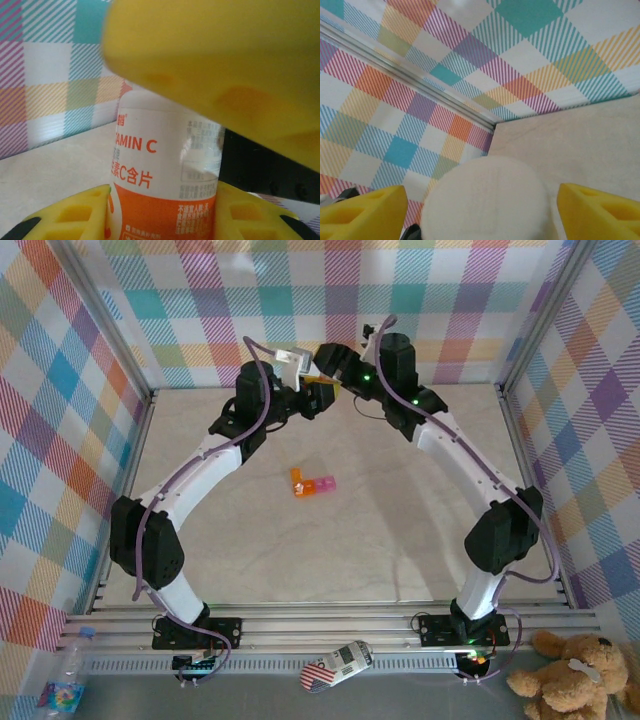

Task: Sort the pills into containers

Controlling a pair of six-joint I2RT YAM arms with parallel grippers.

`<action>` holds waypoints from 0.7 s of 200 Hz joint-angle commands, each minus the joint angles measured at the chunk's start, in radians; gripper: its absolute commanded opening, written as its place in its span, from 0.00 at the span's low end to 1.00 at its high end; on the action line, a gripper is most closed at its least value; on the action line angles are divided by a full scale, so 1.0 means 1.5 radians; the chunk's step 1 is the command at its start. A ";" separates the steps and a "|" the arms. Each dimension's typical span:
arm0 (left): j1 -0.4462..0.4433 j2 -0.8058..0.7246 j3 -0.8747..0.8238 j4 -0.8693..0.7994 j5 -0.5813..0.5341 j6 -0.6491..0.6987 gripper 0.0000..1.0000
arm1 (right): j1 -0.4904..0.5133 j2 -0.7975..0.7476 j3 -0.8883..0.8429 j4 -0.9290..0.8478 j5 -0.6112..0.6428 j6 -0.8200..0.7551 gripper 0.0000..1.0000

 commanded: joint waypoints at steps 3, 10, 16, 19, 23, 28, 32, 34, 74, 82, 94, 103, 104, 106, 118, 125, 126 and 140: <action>0.030 0.010 -0.002 0.079 0.104 -0.047 0.00 | -0.054 -0.060 -0.010 0.006 -0.096 -0.021 0.81; 0.039 0.016 0.004 0.088 0.137 -0.062 0.00 | -0.070 -0.060 -0.013 0.009 -0.127 -0.024 0.83; 0.045 0.022 0.011 0.094 0.168 -0.074 0.00 | -0.084 -0.058 -0.012 0.013 -0.158 -0.029 0.84; 0.047 0.026 0.015 0.095 0.183 -0.079 0.00 | -0.090 -0.055 -0.011 0.015 -0.174 -0.031 0.84; 0.051 0.032 0.022 0.095 0.202 -0.087 0.00 | -0.099 -0.051 -0.009 0.017 -0.195 -0.035 0.85; 0.054 0.038 0.030 0.094 0.225 -0.093 0.00 | -0.107 -0.047 -0.005 0.020 -0.218 -0.040 0.85; 0.056 0.044 0.037 0.093 0.241 -0.097 0.00 | -0.113 -0.043 -0.001 0.022 -0.238 -0.045 0.87; 0.056 0.046 0.041 0.092 0.249 -0.100 0.00 | -0.115 -0.040 0.001 0.022 -0.247 -0.048 0.88; 0.058 0.074 0.094 0.049 0.343 -0.100 0.00 | -0.122 0.017 0.101 -0.031 -0.353 -0.117 0.91; 0.058 0.078 0.102 0.043 0.357 -0.100 0.00 | -0.122 0.029 0.124 -0.047 -0.367 -0.123 0.90; 0.058 0.083 0.115 0.034 0.373 -0.100 0.00 | -0.123 0.048 0.153 -0.065 -0.387 -0.128 0.89; 0.058 0.086 0.120 0.030 0.380 -0.100 0.00 | -0.122 0.057 0.165 -0.075 -0.393 -0.129 0.89; 0.058 0.086 0.121 0.030 0.380 -0.100 0.00 | -0.122 0.058 0.166 -0.076 -0.393 -0.130 0.89; 0.058 0.086 0.121 0.030 0.381 -0.101 0.00 | -0.122 0.058 0.167 -0.078 -0.393 -0.130 0.89; 0.058 0.086 0.123 0.028 0.387 -0.101 0.00 | -0.122 0.062 0.168 -0.080 -0.392 -0.132 0.88; 0.059 0.086 0.124 0.027 0.388 -0.100 0.00 | -0.123 0.063 0.167 -0.082 -0.389 -0.132 0.88; 0.058 0.086 0.124 0.027 0.388 -0.100 0.00 | -0.122 0.063 0.167 -0.082 -0.389 -0.132 0.88; 0.057 0.085 0.123 0.026 0.390 -0.100 0.00 | -0.122 0.065 0.165 -0.083 -0.388 -0.132 0.86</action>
